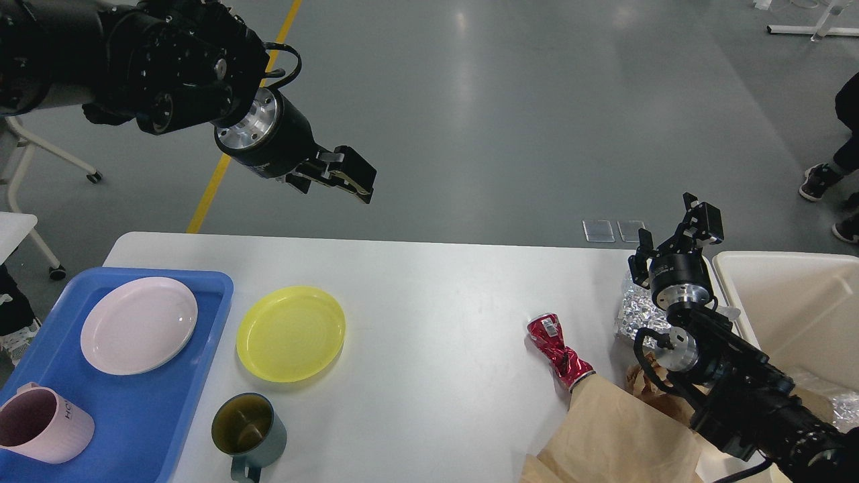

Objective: Tidy desktop

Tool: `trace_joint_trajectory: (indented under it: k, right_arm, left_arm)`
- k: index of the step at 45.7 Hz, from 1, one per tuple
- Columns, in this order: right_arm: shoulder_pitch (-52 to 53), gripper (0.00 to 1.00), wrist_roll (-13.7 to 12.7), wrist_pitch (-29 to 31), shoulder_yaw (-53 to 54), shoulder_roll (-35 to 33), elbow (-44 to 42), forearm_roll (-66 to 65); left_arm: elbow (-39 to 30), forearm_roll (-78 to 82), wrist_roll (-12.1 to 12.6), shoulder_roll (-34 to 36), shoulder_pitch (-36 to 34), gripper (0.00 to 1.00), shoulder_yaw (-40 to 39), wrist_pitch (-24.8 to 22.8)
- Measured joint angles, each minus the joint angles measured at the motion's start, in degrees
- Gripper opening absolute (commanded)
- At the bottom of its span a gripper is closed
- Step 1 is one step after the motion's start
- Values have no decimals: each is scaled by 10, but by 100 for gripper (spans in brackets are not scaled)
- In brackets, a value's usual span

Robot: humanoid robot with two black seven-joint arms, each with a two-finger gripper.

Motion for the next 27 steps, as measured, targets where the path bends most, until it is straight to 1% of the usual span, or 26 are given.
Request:
trace_joint_trajectory:
  k: [27]
  right_arm:
    - [0,100,0,0,0,0,0,0]
  left_arm:
    - [-1,0,0,-5,0,96,-1,0]
